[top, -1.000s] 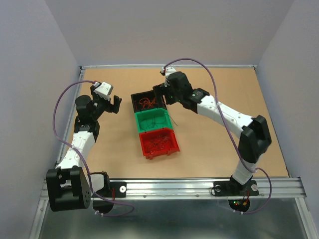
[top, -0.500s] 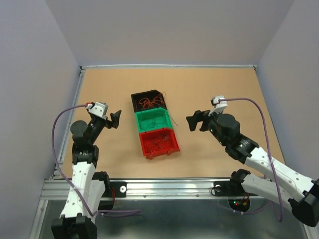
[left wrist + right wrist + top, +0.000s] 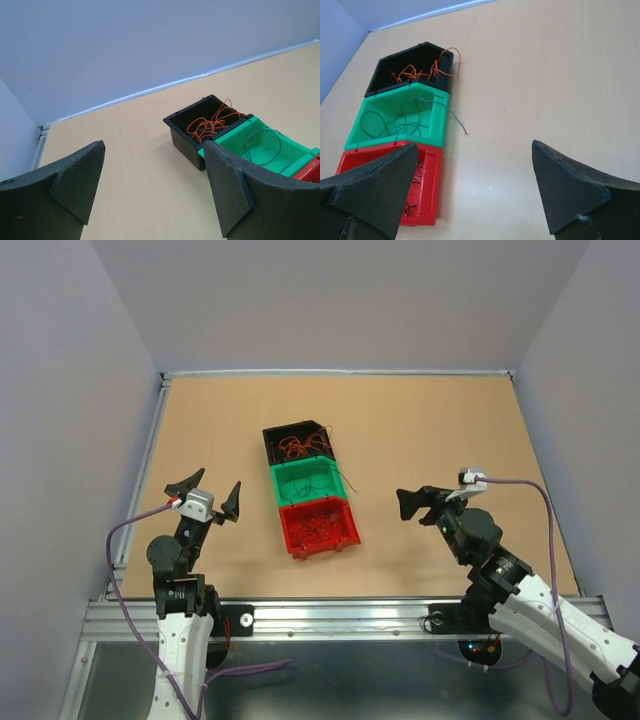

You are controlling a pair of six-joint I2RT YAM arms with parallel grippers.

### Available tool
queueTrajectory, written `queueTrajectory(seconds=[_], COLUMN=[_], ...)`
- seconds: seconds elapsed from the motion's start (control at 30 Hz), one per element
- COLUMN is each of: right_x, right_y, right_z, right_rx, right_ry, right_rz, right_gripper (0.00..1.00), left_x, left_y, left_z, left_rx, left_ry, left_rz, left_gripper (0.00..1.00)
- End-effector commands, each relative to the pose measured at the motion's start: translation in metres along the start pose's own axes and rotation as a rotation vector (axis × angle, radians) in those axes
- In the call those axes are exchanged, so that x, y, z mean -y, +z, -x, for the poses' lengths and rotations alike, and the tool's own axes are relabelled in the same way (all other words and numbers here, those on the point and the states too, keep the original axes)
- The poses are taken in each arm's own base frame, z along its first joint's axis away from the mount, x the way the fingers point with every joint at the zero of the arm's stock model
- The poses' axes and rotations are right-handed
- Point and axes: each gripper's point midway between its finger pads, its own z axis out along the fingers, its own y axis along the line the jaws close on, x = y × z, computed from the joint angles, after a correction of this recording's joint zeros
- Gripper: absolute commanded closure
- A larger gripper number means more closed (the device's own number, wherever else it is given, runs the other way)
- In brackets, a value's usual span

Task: Untangle the cables

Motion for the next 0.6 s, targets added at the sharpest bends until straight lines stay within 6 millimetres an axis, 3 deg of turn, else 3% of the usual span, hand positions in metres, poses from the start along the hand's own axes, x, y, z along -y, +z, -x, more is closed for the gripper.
queueTrajectory(seconds=[0.0, 0.57], right_x=[0.0056, 0.0055], right_y=[0.0041, 0.0059], right_z=[0.0058, 0.0067], right_rx=[0.073, 0.074], right_ry=[0.050, 0.044], right_rz=[-0.030, -0.034], right_gripper=[0.00, 0.00], left_x=[0.0043, 0.0046], left_y=[-0.0016, -0.0007], left_z=[0.0100, 0.0070], left_rx=[0.060, 0.049], left_ry=[0.049, 0.050], left_rz=[-0.026, -0.032], left_gripper=[0.08, 0.08])
